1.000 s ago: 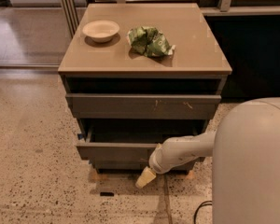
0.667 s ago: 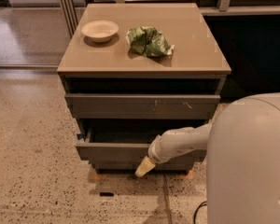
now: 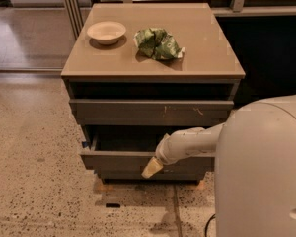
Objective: Open middle drawer
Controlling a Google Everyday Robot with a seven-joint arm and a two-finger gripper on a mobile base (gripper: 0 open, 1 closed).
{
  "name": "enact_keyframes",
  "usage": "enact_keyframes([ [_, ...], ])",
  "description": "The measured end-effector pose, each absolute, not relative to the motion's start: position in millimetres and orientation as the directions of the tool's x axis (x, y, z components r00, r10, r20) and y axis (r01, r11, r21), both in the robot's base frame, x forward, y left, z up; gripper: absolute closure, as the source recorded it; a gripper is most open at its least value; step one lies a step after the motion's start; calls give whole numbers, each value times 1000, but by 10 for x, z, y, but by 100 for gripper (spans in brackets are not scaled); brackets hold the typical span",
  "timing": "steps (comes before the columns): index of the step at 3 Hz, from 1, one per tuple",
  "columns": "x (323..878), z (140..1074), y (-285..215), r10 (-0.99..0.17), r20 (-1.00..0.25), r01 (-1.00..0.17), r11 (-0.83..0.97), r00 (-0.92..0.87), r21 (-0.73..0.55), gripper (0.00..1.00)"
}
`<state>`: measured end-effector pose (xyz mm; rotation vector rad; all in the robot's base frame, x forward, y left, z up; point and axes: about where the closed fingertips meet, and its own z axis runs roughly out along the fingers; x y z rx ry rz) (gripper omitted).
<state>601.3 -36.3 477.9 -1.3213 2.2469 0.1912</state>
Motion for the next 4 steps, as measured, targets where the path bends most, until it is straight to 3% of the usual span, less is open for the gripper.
enact_keyframes([
  [2,5557,4064,-332,-775,-425,-856,517,-467,-1,0],
  [4,5586,4144,-328,-775,-425,-856,517,-467,-1,0],
])
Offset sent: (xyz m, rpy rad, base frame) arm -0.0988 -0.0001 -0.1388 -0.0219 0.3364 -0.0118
